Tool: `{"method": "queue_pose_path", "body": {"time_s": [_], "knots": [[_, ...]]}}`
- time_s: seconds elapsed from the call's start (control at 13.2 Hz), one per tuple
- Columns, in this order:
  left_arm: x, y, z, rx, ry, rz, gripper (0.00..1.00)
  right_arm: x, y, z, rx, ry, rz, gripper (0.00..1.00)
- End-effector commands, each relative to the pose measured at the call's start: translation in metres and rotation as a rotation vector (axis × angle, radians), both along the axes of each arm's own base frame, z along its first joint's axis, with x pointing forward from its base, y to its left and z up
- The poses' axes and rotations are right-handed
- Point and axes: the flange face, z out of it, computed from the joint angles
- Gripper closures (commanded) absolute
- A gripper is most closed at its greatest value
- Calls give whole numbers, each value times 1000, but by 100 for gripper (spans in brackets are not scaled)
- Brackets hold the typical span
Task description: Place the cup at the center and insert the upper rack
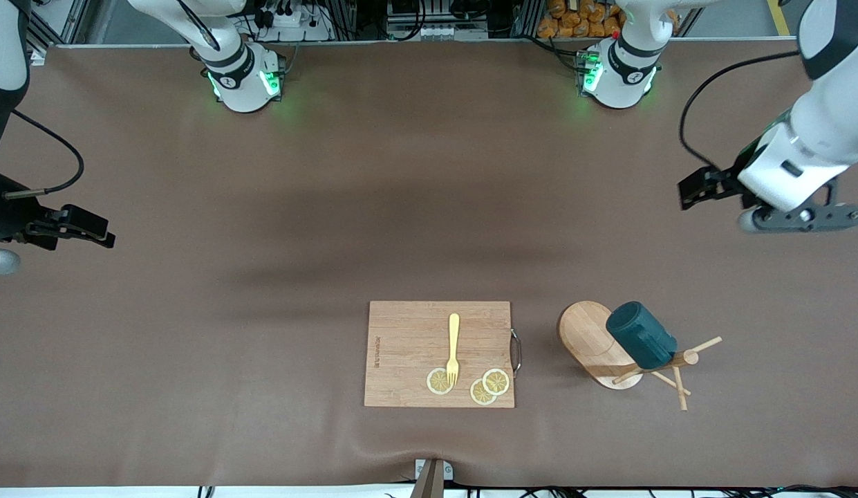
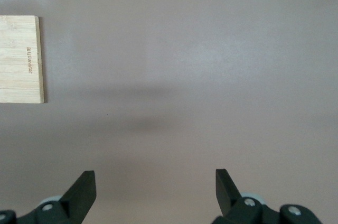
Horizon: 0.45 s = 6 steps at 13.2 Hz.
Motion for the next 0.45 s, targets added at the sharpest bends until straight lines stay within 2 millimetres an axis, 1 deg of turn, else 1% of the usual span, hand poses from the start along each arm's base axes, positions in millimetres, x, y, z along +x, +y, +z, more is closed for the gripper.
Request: {"method": "queue_pose_path", "body": {"time_s": [0.0, 0.08, 0.38], "knots": [[-26, 37, 14, 42, 11, 9, 0, -4, 5, 6, 8, 14, 7, 0], [-29, 50, 15, 28, 20, 11, 0, -6, 6, 13, 6, 2, 8, 0], [-30, 54, 18, 6, 17, 4, 0, -9, 9, 12, -10, -7, 7, 0]]}}
